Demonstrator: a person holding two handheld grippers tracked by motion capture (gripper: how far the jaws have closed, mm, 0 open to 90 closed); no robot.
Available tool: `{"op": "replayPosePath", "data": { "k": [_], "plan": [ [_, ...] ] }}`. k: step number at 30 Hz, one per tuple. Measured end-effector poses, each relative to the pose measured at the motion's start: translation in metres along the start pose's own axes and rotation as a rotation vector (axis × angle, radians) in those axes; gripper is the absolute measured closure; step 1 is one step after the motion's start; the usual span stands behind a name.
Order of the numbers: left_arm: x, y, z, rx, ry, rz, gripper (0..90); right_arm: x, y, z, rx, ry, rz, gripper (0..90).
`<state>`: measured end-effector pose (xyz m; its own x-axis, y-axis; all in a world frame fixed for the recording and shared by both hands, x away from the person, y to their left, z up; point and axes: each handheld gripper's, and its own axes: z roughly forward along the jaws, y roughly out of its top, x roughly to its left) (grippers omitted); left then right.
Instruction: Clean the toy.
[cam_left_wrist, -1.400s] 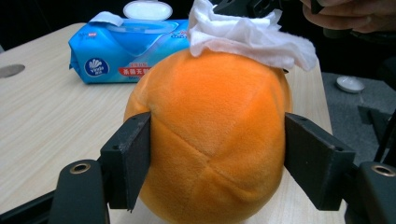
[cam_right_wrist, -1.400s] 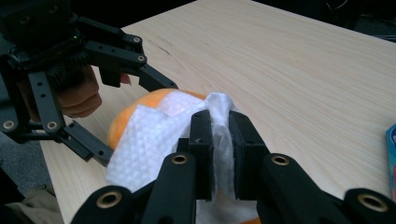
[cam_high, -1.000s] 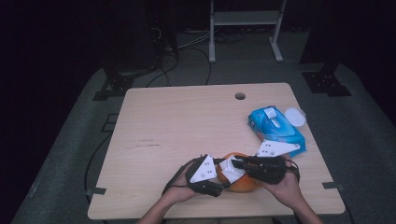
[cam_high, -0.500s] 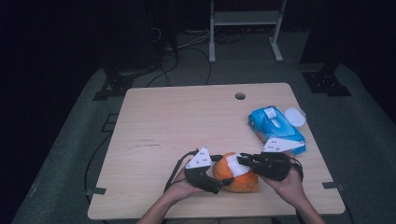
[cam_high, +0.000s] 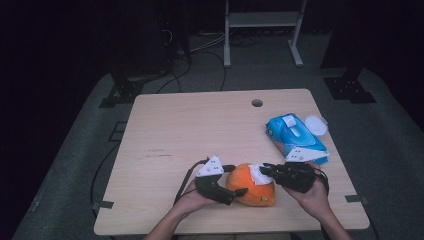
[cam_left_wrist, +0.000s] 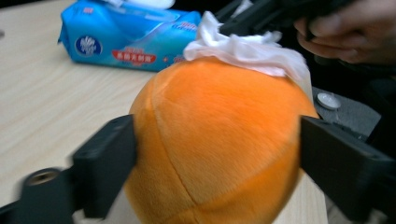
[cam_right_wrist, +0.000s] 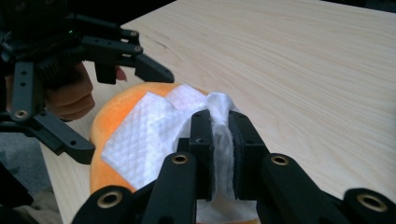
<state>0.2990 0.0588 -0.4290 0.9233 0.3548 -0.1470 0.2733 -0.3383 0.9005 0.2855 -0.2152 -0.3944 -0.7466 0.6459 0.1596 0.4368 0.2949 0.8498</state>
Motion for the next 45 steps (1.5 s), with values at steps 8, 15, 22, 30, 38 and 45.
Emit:
{"op": "replayPosePath", "data": {
  "k": [8, 15, 22, 30, 38, 45],
  "plan": [
    [0.007, -0.004, 0.004, 0.078, -0.035, -0.093, 20.9, 0.007, 0.001, 0.007, 0.016, 0.007, -0.014, 80.3],
    [-0.006, 0.012, -0.014, -0.079, 0.087, 0.220, 33.6, 0.020, 0.019, -0.004, -0.073, 0.003, -0.041, 80.7],
    [0.013, -0.005, -0.005, 0.018, 0.030, 0.099, 8.8, 0.027, 0.009, 0.022, 0.021, -0.004, -0.096, 80.6],
    [0.015, -0.008, -0.007, 0.025, 0.046, 0.107, 13.5, 0.043, 0.011, 0.033, 0.022, 0.007, -0.137, 80.4],
    [0.027, -0.018, -0.015, 0.048, 0.020, 0.089, 13.0, 0.011, -0.003, 0.025, 0.039, -0.067, -0.061, 80.4],
    [0.025, -0.013, -0.016, 0.043, 0.023, 0.115, 10.5, 0.016, -0.001, 0.027, 0.028, -0.076, -0.068, 80.6]
  ]
}}
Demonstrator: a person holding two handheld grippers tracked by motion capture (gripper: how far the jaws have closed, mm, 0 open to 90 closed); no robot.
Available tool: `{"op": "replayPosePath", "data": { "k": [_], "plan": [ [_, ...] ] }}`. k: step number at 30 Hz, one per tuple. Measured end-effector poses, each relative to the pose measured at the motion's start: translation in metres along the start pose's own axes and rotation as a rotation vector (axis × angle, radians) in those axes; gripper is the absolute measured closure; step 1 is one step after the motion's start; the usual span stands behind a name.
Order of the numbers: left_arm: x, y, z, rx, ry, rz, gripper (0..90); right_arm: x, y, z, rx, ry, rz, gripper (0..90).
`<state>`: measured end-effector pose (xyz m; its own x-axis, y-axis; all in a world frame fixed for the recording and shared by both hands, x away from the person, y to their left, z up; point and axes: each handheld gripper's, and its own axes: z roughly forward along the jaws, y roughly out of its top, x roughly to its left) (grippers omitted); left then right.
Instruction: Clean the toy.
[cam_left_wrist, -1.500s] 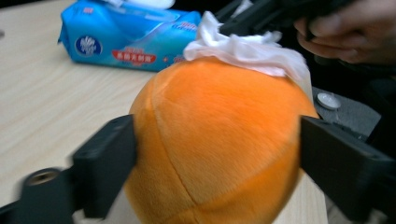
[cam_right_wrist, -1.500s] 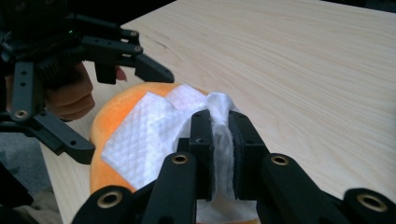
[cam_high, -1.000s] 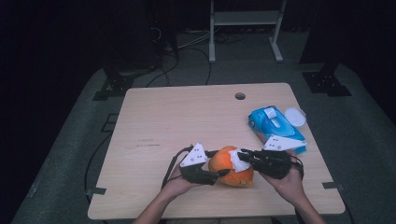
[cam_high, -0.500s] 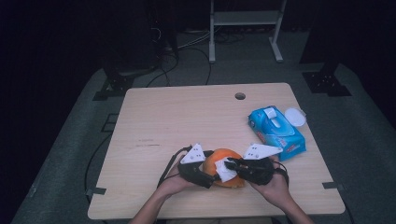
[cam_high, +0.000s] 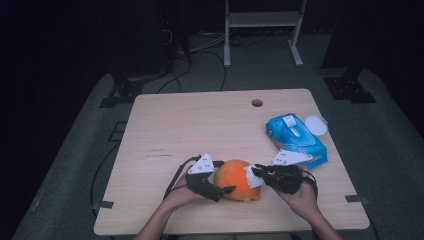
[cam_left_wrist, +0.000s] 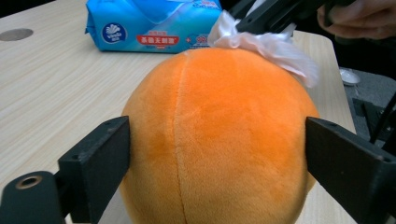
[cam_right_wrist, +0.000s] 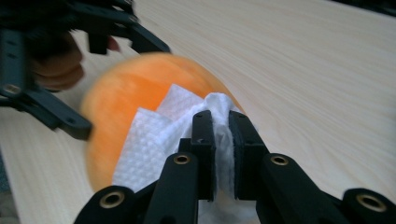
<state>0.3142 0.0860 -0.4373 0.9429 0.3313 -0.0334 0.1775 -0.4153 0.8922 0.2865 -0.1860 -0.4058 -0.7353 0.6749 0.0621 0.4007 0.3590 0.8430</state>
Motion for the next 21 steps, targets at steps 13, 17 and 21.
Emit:
{"op": "replayPosePath", "data": {
  "k": [13, 17, 21],
  "plan": [
    [0.006, -0.007, -0.008, -0.020, 0.008, -0.057, 9.0, -0.003, -0.009, 0.001, 0.016, 0.025, 0.013, 80.5],
    [0.001, -0.001, -0.002, -0.036, 0.020, -0.011, 10.1, -0.002, -0.007, 0.003, 0.006, 0.046, 0.023, 80.4],
    [0.006, -0.006, -0.005, 0.012, 0.034, -0.042, 16.5, -0.002, -0.007, 0.005, 0.011, 0.049, 0.022, 80.2]
  ]
}}
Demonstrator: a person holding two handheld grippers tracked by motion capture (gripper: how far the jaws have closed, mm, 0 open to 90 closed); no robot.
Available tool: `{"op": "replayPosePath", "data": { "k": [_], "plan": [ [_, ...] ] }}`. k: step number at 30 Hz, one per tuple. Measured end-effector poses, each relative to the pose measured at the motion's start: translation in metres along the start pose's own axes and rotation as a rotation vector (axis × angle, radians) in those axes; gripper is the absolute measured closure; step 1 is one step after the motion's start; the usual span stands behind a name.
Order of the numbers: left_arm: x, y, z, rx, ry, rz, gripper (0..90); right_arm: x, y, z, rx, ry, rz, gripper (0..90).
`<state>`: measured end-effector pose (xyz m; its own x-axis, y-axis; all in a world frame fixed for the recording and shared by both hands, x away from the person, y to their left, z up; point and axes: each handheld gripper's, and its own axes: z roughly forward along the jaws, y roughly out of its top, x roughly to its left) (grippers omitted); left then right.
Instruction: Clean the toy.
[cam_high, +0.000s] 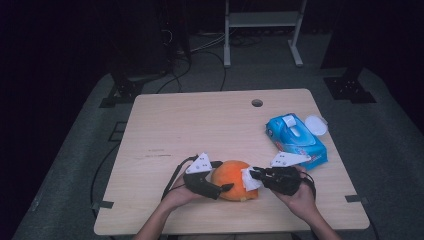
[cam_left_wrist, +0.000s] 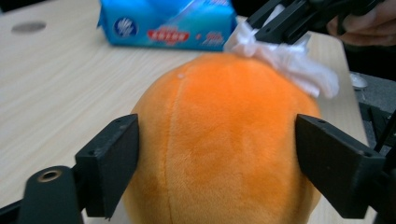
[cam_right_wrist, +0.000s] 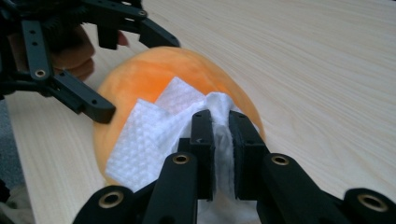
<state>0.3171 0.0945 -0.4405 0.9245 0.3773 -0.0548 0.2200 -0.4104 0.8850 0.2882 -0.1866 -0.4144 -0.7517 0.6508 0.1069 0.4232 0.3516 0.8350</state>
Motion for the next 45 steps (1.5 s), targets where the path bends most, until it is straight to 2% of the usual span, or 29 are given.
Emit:
{"op": "replayPosePath", "data": {
  "k": [1, 2, 3, 4, 7, 10, 11, 12, 14, 17, 18, 19, 20, 22, 26, 30, 35, 37, 40, 41, 42, 45],
  "plan": [
    [0.000, 0.000, 0.000, 0.000, 0.000, 0.000, 16.8, 0.000, 0.000, 0.000, 0.000, 0.000, 0.000, 80.2],
    [0.004, -0.003, -0.002, 0.011, 0.004, -0.025, 18.2, -0.005, -0.003, 0.001, 0.016, -0.021, 0.010, 80.2],
    [0.004, -0.003, -0.002, 0.011, 0.004, -0.025, 18.3, -0.008, -0.005, 0.002, 0.025, -0.025, 0.019, 80.2],
    [0.008, -0.006, -0.005, 0.024, 0.006, -0.057, 18.4, -0.010, -0.007, 0.002, 0.035, -0.028, 0.029, 80.3],
    [0.012, -0.009, -0.007, 0.025, 0.003, -0.078, 19.5, -0.010, -0.008, 0.002, 0.040, -0.027, 0.034, 80.3],
    [0.015, -0.011, -0.006, 0.021, 0.002, -0.098, 19.5, 0.004, 0.000, -0.001, 0.006, 0.007, 0.011, 80.3],
    [0.015, -0.011, -0.006, 0.021, 0.002, -0.098, 19.5, 0.004, 0.000, -0.001, 0.006, 0.007, 0.011, 80.3],
    [0.014, -0.011, -0.006, 0.025, 0.003, -0.097, 19.6, 0.011, 0.003, 0.001, 0.006, 0.011, -0.017, 80.2],
    [0.014, -0.011, -0.007, 0.023, 0.002, -0.098, 19.6, 0.010, 0.001, 0.002, 0.010, 0.012, -0.019, 80.2],
    [0.013, -0.010, -0.006, 0.021, -0.003, -0.087, 19.5, 0.004, -0.001, 0.003, 0.022, 0.007, 0.002, 80.0],
    [0.013, -0.011, -0.006, 0.019, -0.007, -0.086, 19.5, -0.005, -0.005, 0.005, 0.042, -0.024, 0.019, 80.0],
    [0.013, -0.011, -0.006, 0.019, -0.007, -0.086, 19.5, -0.005, -0.005, 0.005, 0.042, -0.024, 0.019, 80.0],
    [0.013, -0.012, -0.006, 0.014, -0.015, -0.085, 19.5, -0.011, -0.009, 0.007, 0.053, -0.022, 0.048, 80.0],
    [0.013, -0.012, -0.006, 0.013, -0.021, -0.081, 19.3, -0.011, -0.008, 0.007, 0.052, -0.017, 0.057, 80.0],
    [0.012, -0.012, -0.007, 0.010, -0.032, -0.075, 19.0, -0.005, -0.001, 0.005, 0.027, -0.014, 0.039, 80.0],
    [0.011, -0.012, -0.008, 0.009, -0.057, -0.070, 18.6, -0.009, -0.005, 0.008, 0.039, 0.003, 0.058, 79.9],
    [0.008, -0.011, -0.007, 0.014, -0.053, -0.062, 18.3, -0.011, -0.007, 0.008, 0.050, 0.004, 0.077, 79.8],
    [0.005, -0.010, -0.006, 0.015, -0.050, -0.038, 18.1, -0.007, -0.003, 0.006, 0.032, 0.002, 0.069, 80.0],
    [-0.001, -0.007, -0.004, 0.017, -0.053, -0.004, 18.1, -0.003, 0.004, 0.001, -0.012, 0.041, 0.068, 79.9],
    [-0.001, -0.007, -0.004, 0.017, -0.053, -0.004, 18.1, -0.002, 0.006, 0.001, -0.015, 0.046, 0.068, 79.9],
    [-0.004, -0.004, -0.003, 0.027, -0.050, 0.025, 18.1, -0.002, 0.006, 0.002, -0.012, 0.044, 0.064, 79.9],
    [-0.006, -0.003, -0.003, 0.026, -0.053, 0.041, 18.1, -0.007, 0.001, 0.004, 0.001, 0.041, 0.077, 79.7]
  ]
}}
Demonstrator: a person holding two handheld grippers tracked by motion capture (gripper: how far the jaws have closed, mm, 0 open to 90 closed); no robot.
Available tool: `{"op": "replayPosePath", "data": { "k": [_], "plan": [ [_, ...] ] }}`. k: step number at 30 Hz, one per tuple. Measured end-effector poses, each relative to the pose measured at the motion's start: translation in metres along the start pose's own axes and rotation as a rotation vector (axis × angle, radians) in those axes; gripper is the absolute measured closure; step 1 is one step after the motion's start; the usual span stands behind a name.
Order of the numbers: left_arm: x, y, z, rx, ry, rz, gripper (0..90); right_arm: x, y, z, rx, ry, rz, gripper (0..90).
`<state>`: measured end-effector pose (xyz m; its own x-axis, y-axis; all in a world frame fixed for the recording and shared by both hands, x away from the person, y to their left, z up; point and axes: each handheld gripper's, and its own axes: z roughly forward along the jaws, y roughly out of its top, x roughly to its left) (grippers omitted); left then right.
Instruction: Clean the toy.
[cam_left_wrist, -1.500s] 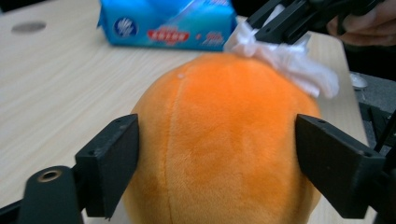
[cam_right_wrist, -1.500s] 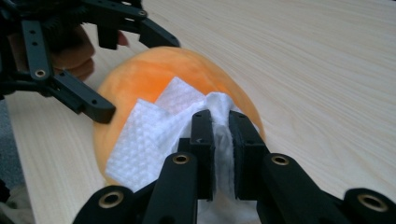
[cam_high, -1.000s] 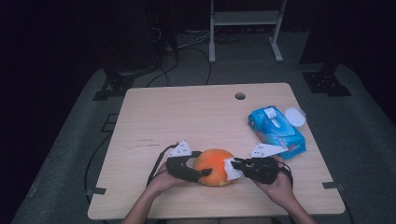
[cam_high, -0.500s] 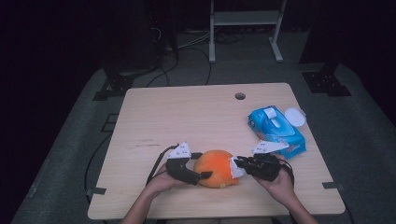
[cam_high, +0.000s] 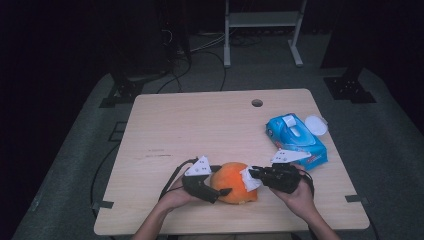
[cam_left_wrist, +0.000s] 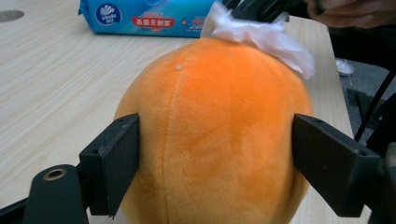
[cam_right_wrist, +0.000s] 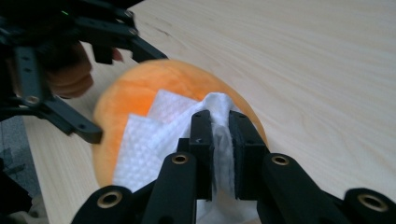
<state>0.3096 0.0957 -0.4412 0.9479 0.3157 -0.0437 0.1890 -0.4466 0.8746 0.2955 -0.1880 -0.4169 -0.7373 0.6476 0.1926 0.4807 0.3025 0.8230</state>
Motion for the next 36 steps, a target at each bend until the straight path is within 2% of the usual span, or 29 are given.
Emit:
{"op": "replayPosePath", "data": {
  "k": [1, 4, 6, 7, 9, 10, 11, 13, 14, 15, 17, 18, 19, 24, 25, 26, 27, 28, 29, 30, 31, 32, 34, 36],
  "plan": [
    [-0.001, 0.000, 0.000, -0.004, -0.007, 0.010, 18.1, -0.006, -0.004, -0.001, 0.007, 0.005, 0.030, 79.6],
    [-0.006, 0.003, 0.001, 0.001, 0.002, 0.031, 17.9, -0.009, -0.006, -0.003, 0.003, 0.025, 0.091, 79.7],
    [-0.008, 0.005, 0.001, 0.008, 0.006, 0.047, 17.2, -0.007, -0.005, -0.003, -0.003, 0.030, 0.095, 79.8],
    [-0.009, 0.006, 0.001, 0.005, 0.004, 0.055, 17.2, -0.002, -0.002, -0.004, -0.011, 0.025, 0.076, 79.9],
    [-0.011, 0.008, 0.002, -0.004, -0.005, 0.056, 17.2, 0.007, 0.003, -0.006, -0.035, 0.052, 0.052, 79.8],
    [-0.014, 0.010, 0.003, 0.003, -0.005, 0.071, 17.3, 0.015, 0.007, -0.005, -0.030, 0.033, 0.003, 79.6],
    [-0.014, 0.010, 0.002, 0.004, -0.008, 0.073, 17.3, 0.016, 0.006, -0.004, -0.024, 0.022, -0.014, 79.5],
    [-0.013, 0.008, 0.001, -0.005, -0.020, 0.067, 17.6, 0.015, 0.004, -0.003, -0.018, 0.017, -0.020, 79.4],
    [-0.013, 0.008, 0.000, -0.015, -0.028, 0.063, 18.0, 0.010, 0.002, -0.001, -0.009, 0.005, -0.020, 79.2],
    [-0.013, 0.008, -0.001, -0.025, -0.046, 0.057, 18.1, 0.003, 0.000, -0.003, -0.003, -0.010, -0.002, 79.3],
    [-0.014, 0.009, -0.001, -0.026, -0.044, 0.065, 18.1, -0.002, -0.002, -0.005, 0.007, -0.035, 0.010, 79.6],
    [-0.015, 0.010, 0.000, -0.019, -0.040, 0.068, 18.1, -0.004, -0.003, -0.006, 0.004, -0.023, 0.031, 79.8],
    [-0.016, 0.010, 0.001, -0.013, -0.039, 0.073, 18.1, -0.003, -0.002, -0.006, 0.003, -0.017, 0.033, 79.9],
    [-0.018, 0.011, 0.002, -0.018, -0.048, 0.079, 18.0, 0.013, 0.004, -0.006, -0.019, 0.010, -0.016, 79.8],
    [-0.016, 0.011, 0.000, -0.022, -0.051, 0.069, 17.8, 0.017, 0.006, -0.005, -0.008, 0.004, -0.050, 79.8],
    [-0.013, 0.010, -0.001, -0.033, -0.058, 0.046, 16.5, 0.016, 0.005, -0.004, -0.003, 0.008, -0.049, 79.8],
    [-0.013, 0.010, -0.001, -0.033, -0.058, 0.046, 14.2, 0.014, 0.004, -0.004, -0.001, 0.011, -0.039, 79.8],
    [-0.007, 0.010, -0.003, -0.032, -0.040, 0.000, 10.6, 0.012, 0.003, -0.004, 0.001, 0.013, -0.034, 79.8],
    [-0.005, 0.008, -0.002, -0.013, -0.025, -0.017, 8.8, 0.009, 0.002, -0.005, 0.001, 0.010, -0.028, 79.8],
    [-0.005, 0.008, -0.002, -0.013, -0.025, -0.017, 8.8, 0.009, 0.002, -0.005, 0.001, 0.010, -0.028, 79.8],
    [-0.002, 0.005, 0.001, 0.001, -0.034, -0.040, 9.0, 0.004, 0.001, -0.006, 0.000, 0.009, -0.008, 79.7],
    [-0.001, 0.002, 0.003, 0.006, -0.047, -0.052, 9.0, 0.004, 0.001, -0.006, 0.000, 0.009, -0.008, 79.7],
    [0.000, -0.001, 0.005, 0.001, -0.055, -0.056, 14.7, 0.003, 0.001, -0.006, 0.002, 0.008, -0.005, 79.7],
    [-0.001, 0.002, 0.003, -0.004, -0.036, -0.045, 21.6, 0.012, 0.005, -0.005, -0.004, -0.005, -0.030, 80.1]
  ]
}}
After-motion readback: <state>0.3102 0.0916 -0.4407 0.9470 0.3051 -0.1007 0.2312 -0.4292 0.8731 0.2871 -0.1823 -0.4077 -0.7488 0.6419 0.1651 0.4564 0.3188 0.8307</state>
